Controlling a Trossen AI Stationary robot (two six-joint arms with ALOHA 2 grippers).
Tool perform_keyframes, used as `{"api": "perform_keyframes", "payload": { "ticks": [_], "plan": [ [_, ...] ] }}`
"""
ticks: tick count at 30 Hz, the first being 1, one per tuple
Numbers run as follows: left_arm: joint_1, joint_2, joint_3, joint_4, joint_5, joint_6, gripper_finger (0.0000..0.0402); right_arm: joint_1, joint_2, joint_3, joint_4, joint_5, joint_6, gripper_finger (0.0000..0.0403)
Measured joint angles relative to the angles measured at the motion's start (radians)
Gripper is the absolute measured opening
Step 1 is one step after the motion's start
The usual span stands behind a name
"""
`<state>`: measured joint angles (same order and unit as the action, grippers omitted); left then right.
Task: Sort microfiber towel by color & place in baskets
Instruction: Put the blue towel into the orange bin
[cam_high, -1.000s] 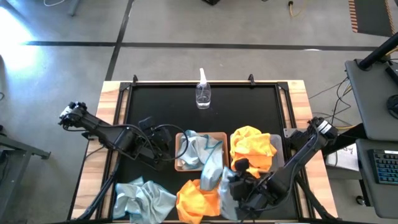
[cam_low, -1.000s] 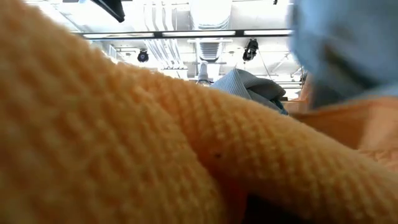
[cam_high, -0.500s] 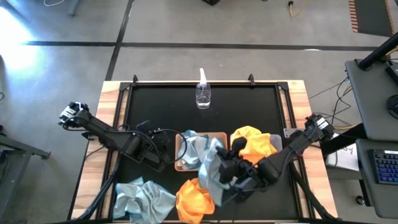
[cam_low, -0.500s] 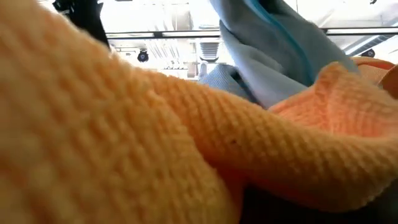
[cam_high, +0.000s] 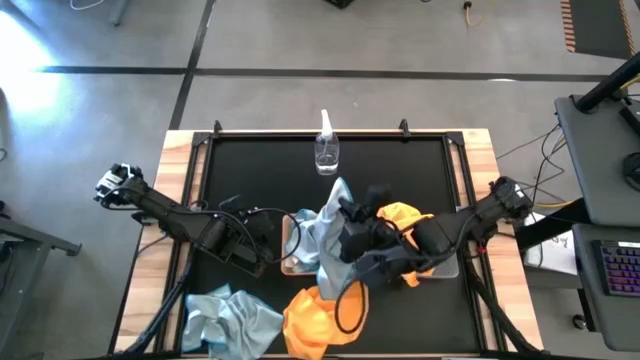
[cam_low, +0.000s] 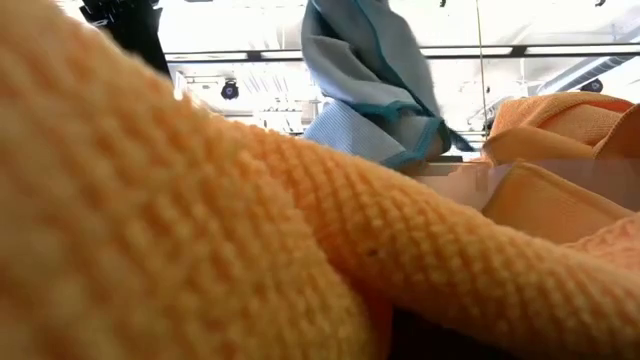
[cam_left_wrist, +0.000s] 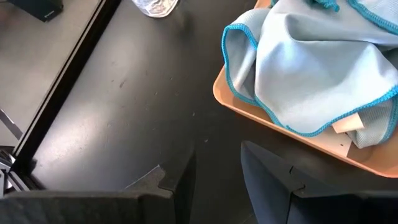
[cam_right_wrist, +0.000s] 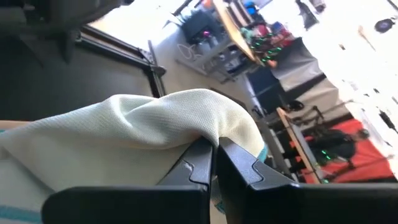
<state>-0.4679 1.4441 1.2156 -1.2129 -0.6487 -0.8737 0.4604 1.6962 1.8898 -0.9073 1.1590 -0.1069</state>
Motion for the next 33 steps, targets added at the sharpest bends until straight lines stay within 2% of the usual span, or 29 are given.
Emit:
{"api": "perform_keyframes", "payload": {
  "ticks": [7, 11, 15, 18, 25, 31, 33],
  "plan": [
    [0.0, 0.0, 0.0, 0.001, -0.005, 0.026, 0.0113, -0.069, 0.0, 0.112, 0.044, -0.192, -0.104, 0.0009],
    [0.0, 0.0, 0.0, 0.001, -0.006, 0.026, 0.0113, -0.106, 0.0, 0.163, 0.121, -0.199, -0.243, 0.0009],
    [0.0, 0.0, 0.001, 0.002, -0.006, 0.022, 0.0113, -0.136, 0.0, 0.217, 0.154, -0.199, -0.291, 0.0009],
    [0.0, 0.0, 0.001, 0.005, -0.006, 0.019, 0.0113, -0.149, -0.003, 0.234, 0.148, -0.214, -0.248, 0.0009],
    [0.0, 0.0, 0.001, 0.006, -0.006, 0.019, 0.0113, -0.16, -0.008, 0.232, -0.004, -0.425, -0.058, 0.0009],
    [0.0, 0.0, 0.001, 0.005, -0.022, 0.025, 0.0113, -0.162, 0.002, 0.218, -0.073, -0.469, -0.001, 0.0009],
    [0.0, 0.0, 0.001, 0.005, -0.023, 0.026, 0.0113, -0.162, 0.006, 0.216, -0.086, -0.517, 0.003, 0.0009]
  ]
}}
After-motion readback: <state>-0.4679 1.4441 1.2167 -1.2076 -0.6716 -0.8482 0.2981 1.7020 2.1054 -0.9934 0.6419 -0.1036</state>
